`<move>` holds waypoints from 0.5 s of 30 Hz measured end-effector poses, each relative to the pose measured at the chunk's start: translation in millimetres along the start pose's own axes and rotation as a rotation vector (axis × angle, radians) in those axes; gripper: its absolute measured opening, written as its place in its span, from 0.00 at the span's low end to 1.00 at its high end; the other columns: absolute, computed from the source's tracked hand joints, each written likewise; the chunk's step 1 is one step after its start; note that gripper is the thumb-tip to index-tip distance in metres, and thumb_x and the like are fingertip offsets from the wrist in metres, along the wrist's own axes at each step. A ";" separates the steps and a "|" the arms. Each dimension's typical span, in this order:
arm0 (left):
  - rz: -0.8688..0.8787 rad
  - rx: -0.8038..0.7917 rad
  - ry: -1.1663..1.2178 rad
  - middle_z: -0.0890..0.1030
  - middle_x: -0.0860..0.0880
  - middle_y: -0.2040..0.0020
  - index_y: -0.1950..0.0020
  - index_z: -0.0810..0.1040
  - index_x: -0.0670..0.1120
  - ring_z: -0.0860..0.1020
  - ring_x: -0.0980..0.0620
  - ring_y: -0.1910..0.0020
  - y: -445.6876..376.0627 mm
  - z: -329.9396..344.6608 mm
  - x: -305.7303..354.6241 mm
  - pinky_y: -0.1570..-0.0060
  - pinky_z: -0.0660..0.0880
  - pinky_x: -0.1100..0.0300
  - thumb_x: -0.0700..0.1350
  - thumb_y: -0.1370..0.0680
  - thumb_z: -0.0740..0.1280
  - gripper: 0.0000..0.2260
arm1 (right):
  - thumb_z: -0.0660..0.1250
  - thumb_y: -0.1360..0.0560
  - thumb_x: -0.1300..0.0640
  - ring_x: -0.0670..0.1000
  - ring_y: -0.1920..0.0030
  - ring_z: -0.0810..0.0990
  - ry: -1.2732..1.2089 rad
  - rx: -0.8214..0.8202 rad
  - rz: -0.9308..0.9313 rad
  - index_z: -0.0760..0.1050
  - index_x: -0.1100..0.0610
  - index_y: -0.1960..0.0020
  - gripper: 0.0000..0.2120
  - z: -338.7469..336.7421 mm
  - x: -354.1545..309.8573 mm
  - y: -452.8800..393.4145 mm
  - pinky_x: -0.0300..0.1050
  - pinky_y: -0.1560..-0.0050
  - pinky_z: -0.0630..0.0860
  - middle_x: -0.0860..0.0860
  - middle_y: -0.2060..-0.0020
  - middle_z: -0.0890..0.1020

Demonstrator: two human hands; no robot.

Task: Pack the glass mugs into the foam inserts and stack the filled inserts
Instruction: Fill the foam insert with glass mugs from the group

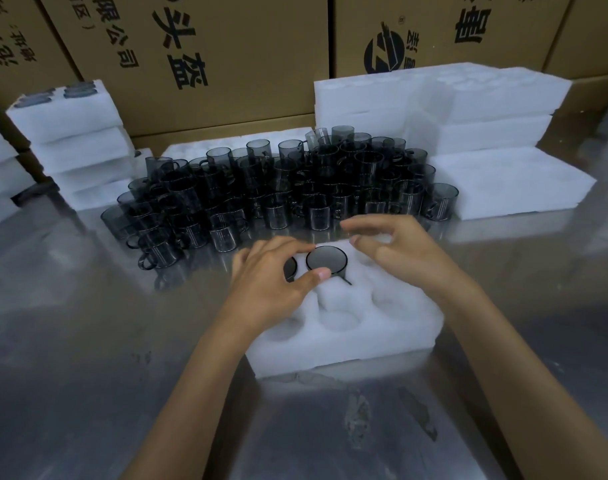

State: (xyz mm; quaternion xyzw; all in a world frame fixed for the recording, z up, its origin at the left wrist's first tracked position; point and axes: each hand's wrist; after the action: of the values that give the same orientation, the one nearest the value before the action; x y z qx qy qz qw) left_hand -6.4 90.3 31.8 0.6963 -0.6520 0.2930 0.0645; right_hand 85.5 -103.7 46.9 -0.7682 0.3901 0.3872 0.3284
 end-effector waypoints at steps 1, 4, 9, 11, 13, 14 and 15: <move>-0.011 0.001 0.009 0.73 0.66 0.40 0.38 0.76 0.64 0.65 0.63 0.38 0.0 -0.5 -0.4 0.35 0.48 0.60 0.66 0.25 0.66 0.17 | 0.68 0.22 0.60 0.38 0.45 0.79 -0.031 0.066 0.028 0.82 0.46 0.42 0.12 -2.2 0.7 -7.2 0.36 0.39 0.72 0.39 0.48 0.83; -0.068 -0.032 0.054 0.72 0.66 0.39 0.37 0.76 0.65 0.63 0.61 0.34 0.7 -2.9 -0.2 0.27 0.52 0.46 0.66 0.26 0.66 0.18 | 0.65 0.22 0.62 0.43 0.51 0.80 0.035 0.102 0.115 0.80 0.49 0.38 0.16 -4.8 3.0 -34.5 0.39 0.43 0.76 0.49 0.49 0.85; -0.051 -0.054 0.258 0.75 0.61 0.41 0.34 0.78 0.59 0.65 0.58 0.38 4.2 -8.6 -8.1 0.30 0.63 0.51 0.53 0.18 0.63 0.13 | 0.64 0.21 0.58 0.45 0.51 0.80 0.245 -0.220 0.246 0.70 0.46 0.26 0.24 8.4 -4.9 -80.1 0.39 0.47 0.76 0.47 0.51 0.82; -0.044 -0.052 0.282 0.76 0.59 0.40 0.33 0.78 0.57 0.66 0.57 0.37 5.4 -9.5 -10.4 0.30 0.63 0.54 0.49 0.16 0.61 0.13 | 0.64 0.21 0.59 0.51 0.42 0.79 0.302 -0.290 0.268 0.69 0.48 0.25 0.25 18.8 -9.5 -92.8 0.41 0.42 0.74 0.52 0.42 0.80; -0.039 -0.042 0.275 0.76 0.59 0.40 0.34 0.78 0.57 0.66 0.58 0.36 6.2 -9.0 -11.0 0.31 0.64 0.54 0.48 0.16 0.60 0.13 | 0.65 0.22 0.58 0.54 0.40 0.78 0.381 -0.278 0.250 0.74 0.51 0.33 0.18 27.7 -9.8 -100.5 0.45 0.41 0.74 0.53 0.43 0.79; -0.034 -0.037 0.266 0.76 0.60 0.40 0.34 0.78 0.57 0.66 0.58 0.36 6.2 -8.4 -11.3 0.31 0.64 0.54 0.48 0.16 0.60 0.13 | 0.67 0.22 0.56 0.55 0.42 0.78 0.421 -0.249 0.240 0.76 0.52 0.39 0.12 30.9 -7.8 -102.9 0.46 0.42 0.74 0.52 0.46 0.78; -0.030 -0.033 0.256 0.76 0.60 0.40 0.34 0.78 0.57 0.67 0.58 0.36 6.3 -8.0 -11.6 0.31 0.64 0.53 0.48 0.16 0.60 0.14 | 0.69 0.23 0.53 0.55 0.44 0.78 0.455 -0.220 0.231 0.75 0.53 0.44 0.09 33.2 -5.1 -104.2 0.47 0.44 0.74 0.51 0.48 0.78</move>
State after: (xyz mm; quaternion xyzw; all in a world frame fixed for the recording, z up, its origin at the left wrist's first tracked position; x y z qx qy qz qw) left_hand -14.7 103.3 30.9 0.6617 -0.6327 0.3678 0.1629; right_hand 161.2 -25.1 56.2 -0.8167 0.4947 0.2796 0.1007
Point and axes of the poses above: each hand's wrist, its own y-axis away from the middle knuckle, its own z-axis out of the palm, x = y × z
